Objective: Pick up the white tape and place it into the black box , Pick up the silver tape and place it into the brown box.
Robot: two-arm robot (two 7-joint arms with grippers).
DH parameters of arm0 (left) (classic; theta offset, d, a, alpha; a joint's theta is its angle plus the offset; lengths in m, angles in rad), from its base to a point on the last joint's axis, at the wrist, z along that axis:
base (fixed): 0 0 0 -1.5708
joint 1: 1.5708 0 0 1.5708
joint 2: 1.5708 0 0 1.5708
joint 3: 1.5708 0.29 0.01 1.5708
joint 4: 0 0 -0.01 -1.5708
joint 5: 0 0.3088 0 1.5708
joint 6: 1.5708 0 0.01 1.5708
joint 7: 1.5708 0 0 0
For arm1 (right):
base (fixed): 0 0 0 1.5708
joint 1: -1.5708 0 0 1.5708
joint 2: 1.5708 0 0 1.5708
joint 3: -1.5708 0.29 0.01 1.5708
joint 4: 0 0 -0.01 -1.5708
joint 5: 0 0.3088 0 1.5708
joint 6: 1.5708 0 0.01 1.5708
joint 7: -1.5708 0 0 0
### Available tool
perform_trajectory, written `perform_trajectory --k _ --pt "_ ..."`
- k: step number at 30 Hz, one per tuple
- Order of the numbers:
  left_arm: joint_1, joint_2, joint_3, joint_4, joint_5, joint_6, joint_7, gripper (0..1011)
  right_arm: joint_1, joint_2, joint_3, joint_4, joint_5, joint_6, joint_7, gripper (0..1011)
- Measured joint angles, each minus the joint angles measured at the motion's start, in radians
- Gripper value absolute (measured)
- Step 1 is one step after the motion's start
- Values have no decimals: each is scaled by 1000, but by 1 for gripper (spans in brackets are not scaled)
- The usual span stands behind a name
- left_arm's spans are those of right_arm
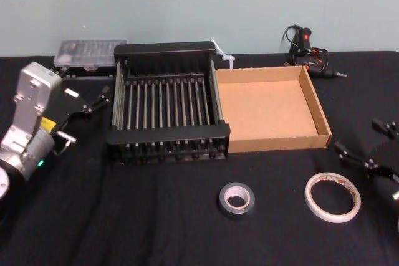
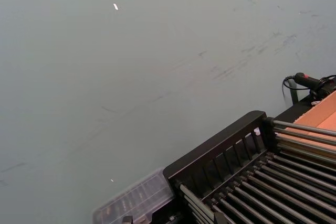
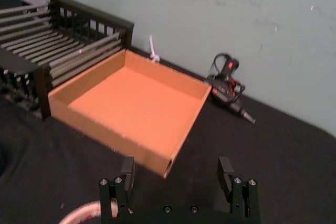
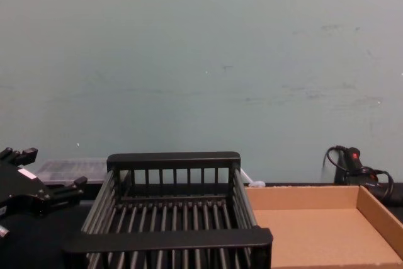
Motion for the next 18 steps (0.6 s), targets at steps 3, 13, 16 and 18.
perform_trajectory --k 3,13,16,18 --pt "0 0 0 0 0 0 0 1001 -30 6 14 -5 11 18 16 1002" --pt "0 0 0 0 0 0 0 1001 -51 -17 10 21 5 44 45 1002" --pt "0 0 0 0 0 0 0 1001 -49 -30 10 34 2 51 50 1002" --pt "0 0 0 0 0 0 0 1001 -47 -37 10 41 -1 54 54 1002"
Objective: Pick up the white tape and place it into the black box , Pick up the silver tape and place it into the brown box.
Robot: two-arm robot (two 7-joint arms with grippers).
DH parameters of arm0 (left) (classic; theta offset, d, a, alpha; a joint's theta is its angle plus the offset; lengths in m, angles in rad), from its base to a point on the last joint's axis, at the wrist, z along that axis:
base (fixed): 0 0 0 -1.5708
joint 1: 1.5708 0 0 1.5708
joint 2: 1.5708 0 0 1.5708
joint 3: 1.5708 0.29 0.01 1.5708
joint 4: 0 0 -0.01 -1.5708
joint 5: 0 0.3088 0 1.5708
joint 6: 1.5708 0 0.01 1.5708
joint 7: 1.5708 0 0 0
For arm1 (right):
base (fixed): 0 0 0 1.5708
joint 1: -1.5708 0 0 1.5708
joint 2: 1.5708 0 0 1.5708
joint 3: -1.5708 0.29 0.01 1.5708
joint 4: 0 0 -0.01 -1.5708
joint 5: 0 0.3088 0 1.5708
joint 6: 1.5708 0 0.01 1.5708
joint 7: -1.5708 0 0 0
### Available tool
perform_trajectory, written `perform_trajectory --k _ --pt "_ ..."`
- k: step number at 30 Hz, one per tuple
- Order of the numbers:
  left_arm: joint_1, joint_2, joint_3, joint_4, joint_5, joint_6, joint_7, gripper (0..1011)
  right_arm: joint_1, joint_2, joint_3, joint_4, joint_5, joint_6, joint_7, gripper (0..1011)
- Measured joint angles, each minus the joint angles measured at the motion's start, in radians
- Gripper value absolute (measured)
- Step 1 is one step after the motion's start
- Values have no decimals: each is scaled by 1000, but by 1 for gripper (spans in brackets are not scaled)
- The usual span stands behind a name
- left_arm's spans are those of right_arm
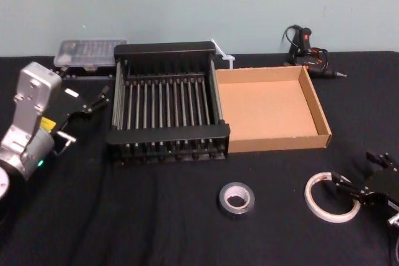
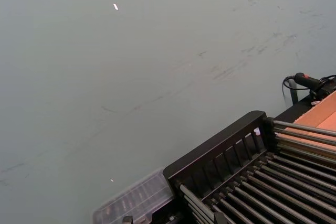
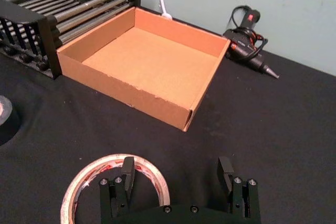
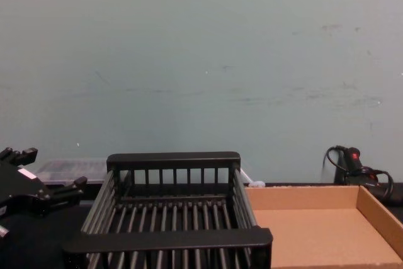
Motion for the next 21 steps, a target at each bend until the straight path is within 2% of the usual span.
perform_trajectory --k 21 --pt "0 0 0 0 0 0 0 1001 12 -64 17 52 -18 36 53 1003"
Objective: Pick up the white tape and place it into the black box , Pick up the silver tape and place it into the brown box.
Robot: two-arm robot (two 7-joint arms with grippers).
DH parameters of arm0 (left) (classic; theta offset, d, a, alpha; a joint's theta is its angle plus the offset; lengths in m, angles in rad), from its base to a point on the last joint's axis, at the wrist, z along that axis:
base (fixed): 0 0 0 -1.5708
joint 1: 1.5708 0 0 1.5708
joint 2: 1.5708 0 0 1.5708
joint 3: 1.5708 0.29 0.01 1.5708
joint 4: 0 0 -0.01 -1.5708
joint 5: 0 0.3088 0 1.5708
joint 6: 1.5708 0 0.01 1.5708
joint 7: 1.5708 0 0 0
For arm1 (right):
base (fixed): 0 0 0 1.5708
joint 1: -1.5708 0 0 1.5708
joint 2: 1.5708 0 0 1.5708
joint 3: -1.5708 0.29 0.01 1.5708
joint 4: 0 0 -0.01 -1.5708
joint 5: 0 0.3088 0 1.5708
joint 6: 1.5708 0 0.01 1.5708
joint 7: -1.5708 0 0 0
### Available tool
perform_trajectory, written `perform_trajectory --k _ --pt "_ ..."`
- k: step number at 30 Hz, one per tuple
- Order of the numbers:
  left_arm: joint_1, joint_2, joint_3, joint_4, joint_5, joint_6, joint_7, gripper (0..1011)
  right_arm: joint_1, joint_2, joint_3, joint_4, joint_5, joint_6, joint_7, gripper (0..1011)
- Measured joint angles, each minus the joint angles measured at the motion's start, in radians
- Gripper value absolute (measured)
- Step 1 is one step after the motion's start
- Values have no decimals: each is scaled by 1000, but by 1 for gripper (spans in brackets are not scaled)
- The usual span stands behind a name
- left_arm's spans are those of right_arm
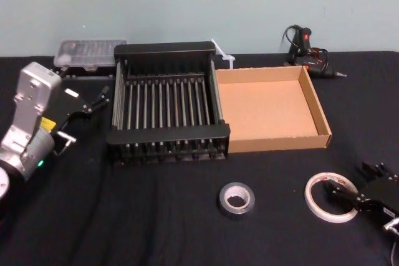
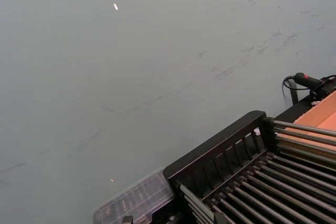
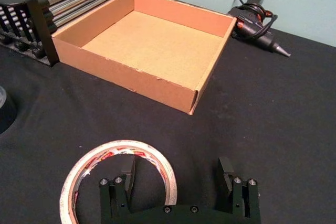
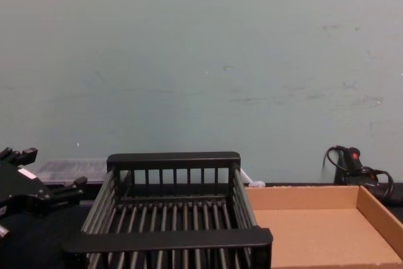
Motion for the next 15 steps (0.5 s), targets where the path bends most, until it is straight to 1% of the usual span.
perform_trajectory --k 15 --pt "0 0 0 0 0 0 0 1001 -2 -37 21 11 -24 16 19 1002"
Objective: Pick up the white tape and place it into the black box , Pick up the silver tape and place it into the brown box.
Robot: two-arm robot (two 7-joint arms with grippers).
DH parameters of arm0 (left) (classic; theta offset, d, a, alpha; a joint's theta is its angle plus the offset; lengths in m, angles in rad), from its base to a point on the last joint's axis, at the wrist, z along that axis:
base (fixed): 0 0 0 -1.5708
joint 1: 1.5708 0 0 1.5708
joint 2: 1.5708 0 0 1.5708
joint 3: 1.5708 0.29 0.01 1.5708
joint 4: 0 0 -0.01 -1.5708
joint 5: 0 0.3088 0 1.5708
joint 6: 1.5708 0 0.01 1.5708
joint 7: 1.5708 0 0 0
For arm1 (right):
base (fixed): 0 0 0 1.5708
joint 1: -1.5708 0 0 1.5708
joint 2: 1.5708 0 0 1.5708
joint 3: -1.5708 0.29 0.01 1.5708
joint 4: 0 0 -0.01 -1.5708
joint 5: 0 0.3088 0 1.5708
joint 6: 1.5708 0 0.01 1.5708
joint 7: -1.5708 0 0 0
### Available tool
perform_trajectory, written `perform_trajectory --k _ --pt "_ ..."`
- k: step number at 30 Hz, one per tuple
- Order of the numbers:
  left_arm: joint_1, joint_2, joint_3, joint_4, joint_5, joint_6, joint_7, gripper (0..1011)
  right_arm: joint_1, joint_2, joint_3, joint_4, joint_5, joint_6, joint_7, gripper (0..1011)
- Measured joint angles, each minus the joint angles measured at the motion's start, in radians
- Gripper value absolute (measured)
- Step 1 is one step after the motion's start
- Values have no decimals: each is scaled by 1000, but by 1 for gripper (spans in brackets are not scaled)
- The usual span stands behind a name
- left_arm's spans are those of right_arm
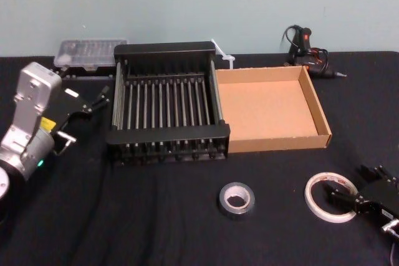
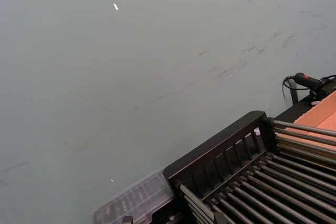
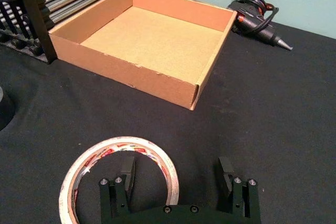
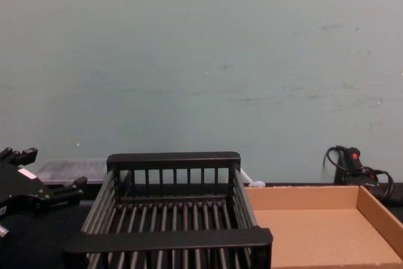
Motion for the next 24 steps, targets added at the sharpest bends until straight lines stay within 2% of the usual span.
perform_trajectory --k 7,18,24 --pt "0 0 0 0 0 0 0 1001 -3 -14 11 1 -11 7 14 1002" --pt "0 0 0 0 0 0 0 1001 -3 -12 10 1 -11 7 11 1002" --pt "0 0 0 0 0 0 0 1001 -3 -11 9 0 -10 6 9 890"
